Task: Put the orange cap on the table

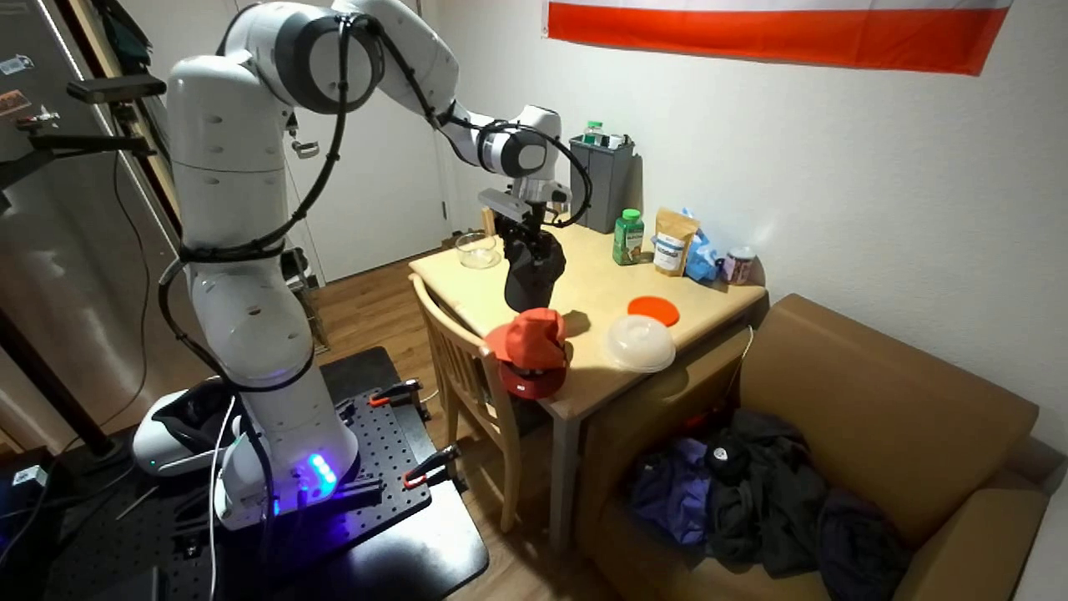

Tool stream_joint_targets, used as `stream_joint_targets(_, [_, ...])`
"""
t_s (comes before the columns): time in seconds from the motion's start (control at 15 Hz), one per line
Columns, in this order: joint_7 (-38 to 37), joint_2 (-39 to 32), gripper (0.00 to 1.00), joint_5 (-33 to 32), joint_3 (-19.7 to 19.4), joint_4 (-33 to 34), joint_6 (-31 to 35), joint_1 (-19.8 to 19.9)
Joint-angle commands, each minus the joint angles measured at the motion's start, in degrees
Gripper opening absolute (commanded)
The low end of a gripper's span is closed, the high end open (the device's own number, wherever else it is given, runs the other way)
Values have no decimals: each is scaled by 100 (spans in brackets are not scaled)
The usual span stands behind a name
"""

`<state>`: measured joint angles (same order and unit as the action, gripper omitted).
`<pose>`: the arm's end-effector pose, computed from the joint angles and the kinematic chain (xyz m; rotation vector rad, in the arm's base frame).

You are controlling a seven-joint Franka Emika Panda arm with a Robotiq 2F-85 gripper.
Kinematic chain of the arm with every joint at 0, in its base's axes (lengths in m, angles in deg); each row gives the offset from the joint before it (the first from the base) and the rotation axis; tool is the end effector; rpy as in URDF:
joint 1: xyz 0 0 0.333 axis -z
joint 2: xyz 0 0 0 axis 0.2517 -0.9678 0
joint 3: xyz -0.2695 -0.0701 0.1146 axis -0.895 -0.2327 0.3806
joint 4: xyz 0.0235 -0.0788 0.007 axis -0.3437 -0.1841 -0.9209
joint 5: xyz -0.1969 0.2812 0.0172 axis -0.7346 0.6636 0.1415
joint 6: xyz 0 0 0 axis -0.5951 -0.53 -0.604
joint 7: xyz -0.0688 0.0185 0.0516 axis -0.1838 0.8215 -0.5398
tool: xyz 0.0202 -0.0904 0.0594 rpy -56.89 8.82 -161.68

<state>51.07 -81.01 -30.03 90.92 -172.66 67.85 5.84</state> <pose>0.5106 0.1351 0.3342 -3.1064 -0.2938 0.2544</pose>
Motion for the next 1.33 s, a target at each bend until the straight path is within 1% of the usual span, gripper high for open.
stream_joint_targets(0.0, [-378, 724, 100, -189, 75, -473, -318, -118])
stream_joint_targets(0.33, [-641, 1026, 100, -539, 223, -381, -797, -256])
stream_joint_targets(0.6, [-645, 1097, 100, -726, 353, -296, -955, -311])
stream_joint_targets(0.87, [-686, 1119, 100, -1059, 499, -125, -1127, -430])
stream_joint_targets(1.0, [-550, 1165, 100, -1201, 594, -94, -1030, -511])
stream_joint_targets(1.13, [-512, 1255, 100, -1424, 692, -162, -876, -591])
stream_joint_targets(1.27, [-411, 1397, 100, -1503, 750, -316, -774, -612])
